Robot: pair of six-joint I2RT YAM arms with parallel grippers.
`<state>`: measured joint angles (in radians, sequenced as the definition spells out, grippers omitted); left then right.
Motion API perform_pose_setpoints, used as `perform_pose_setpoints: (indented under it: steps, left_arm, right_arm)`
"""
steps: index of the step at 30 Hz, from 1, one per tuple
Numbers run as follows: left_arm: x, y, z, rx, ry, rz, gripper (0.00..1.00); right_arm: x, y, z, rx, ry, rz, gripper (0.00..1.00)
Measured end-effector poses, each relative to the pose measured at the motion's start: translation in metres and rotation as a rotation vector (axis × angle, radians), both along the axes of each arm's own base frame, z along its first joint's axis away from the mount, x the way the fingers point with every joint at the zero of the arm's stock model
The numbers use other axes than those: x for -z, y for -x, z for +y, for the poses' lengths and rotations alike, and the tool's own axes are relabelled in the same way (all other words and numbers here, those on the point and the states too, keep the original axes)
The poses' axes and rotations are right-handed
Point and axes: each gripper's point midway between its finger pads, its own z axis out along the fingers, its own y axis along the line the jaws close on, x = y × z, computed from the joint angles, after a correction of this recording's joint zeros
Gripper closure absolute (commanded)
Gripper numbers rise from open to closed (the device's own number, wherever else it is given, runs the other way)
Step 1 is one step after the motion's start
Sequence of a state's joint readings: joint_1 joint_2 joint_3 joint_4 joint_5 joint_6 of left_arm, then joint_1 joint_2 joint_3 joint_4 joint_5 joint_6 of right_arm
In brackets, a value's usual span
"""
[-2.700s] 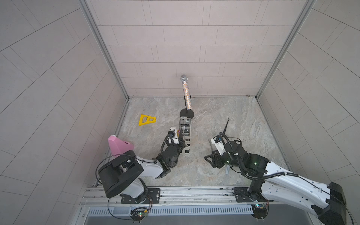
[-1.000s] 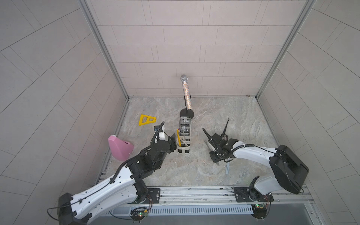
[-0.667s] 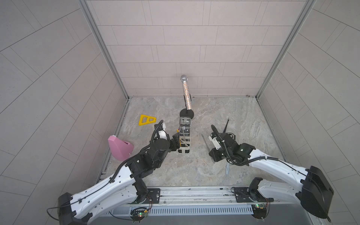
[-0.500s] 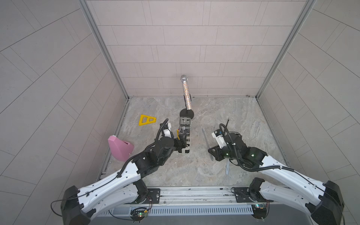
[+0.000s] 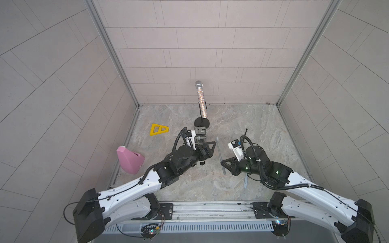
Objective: Place the toothbrush into the toothbrush holder
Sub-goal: Pick up the toothbrush from the center of the board.
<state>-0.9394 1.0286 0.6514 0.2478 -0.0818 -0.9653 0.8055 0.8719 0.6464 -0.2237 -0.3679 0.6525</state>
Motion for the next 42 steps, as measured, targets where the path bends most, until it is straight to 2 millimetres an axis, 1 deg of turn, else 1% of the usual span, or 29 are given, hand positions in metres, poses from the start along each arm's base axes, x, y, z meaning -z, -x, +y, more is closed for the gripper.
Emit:
perform_pose_setpoints:
  steps: [3,5,6,9,13,16,20,22,27,28,30,31,32,34,35,37,39,42]
  left_arm:
    - [0.005,0.0,-0.006,0.016,0.0,0.011,0.1]
    - [0.012,0.0,-0.009,0.022,-0.015,0.024,0.12]
    - [0.015,-0.001,-0.01,0.023,-0.023,0.029,0.13]
    - [0.023,-0.002,-0.012,0.023,-0.05,0.04,0.21]
    - [0.025,-0.004,-0.012,0.022,-0.075,0.033,0.36]
    - [0.024,-0.005,-0.012,0.022,-0.086,0.022,0.52]
    - [0.023,-0.005,-0.014,0.031,-0.098,0.013,0.77]
    - [0.022,-0.005,-0.017,0.039,-0.099,0.008,0.86]
    - [0.024,-0.004,-0.023,0.061,-0.097,0.012,0.98]
    - [0.024,-0.004,-0.023,0.065,-0.1,0.011,1.0]
    - [0.024,-0.003,-0.023,0.067,-0.107,0.01,1.0]
    - [0.024,-0.003,-0.023,0.068,-0.115,0.009,1.0]
    - [0.024,-0.003,-0.022,0.067,-0.126,0.005,1.0]
    - [0.023,-0.002,-0.017,0.064,-0.158,-0.002,1.0]
    - [0.021,-0.002,-0.014,0.058,-0.182,-0.012,1.0]
    - [0.014,-0.003,-0.004,0.036,-0.235,-0.039,1.0]
    - [-0.001,-0.004,0.009,-0.001,-0.288,-0.088,1.0]
    - [-0.028,-0.006,0.034,-0.081,-0.349,-0.189,1.0]
  right_arm:
    - [0.0,0.003,0.007,-0.022,-0.005,0.001,0.91]
    - [0.001,0.007,0.011,-0.041,-0.005,0.001,0.91]
    - [0.001,0.009,0.013,-0.048,-0.004,0.002,0.91]
    - [-0.001,0.014,0.018,-0.072,-0.007,-0.003,0.91]
    - [-0.004,0.018,0.022,-0.093,-0.011,-0.013,0.91]
    - [-0.003,0.02,0.024,-0.104,-0.005,-0.013,0.91]
    - [0.0,0.022,0.026,-0.116,0.004,-0.012,0.91]
    - [0.001,0.023,0.027,-0.119,0.009,-0.011,0.91]
    - [0.008,0.023,0.026,-0.121,0.032,0.0,0.9]
    - [0.009,0.023,0.026,-0.121,0.035,0.002,0.87]
    - [0.009,0.023,0.026,-0.121,0.038,0.002,0.75]
    - [0.01,0.023,0.025,-0.119,0.041,-0.001,0.65]
    - [0.011,0.022,0.025,-0.117,0.047,-0.005,0.53]
    - [0.011,0.021,0.022,-0.108,0.061,-0.012,0.37]
    - [0.011,0.021,0.019,-0.1,0.07,-0.017,0.33]
    - [0.01,0.02,0.015,-0.09,0.081,-0.031,0.31]
    - [0.007,0.02,0.01,-0.077,0.084,-0.041,0.29]
    - [0.003,0.019,0.003,-0.057,0.085,-0.055,0.29]
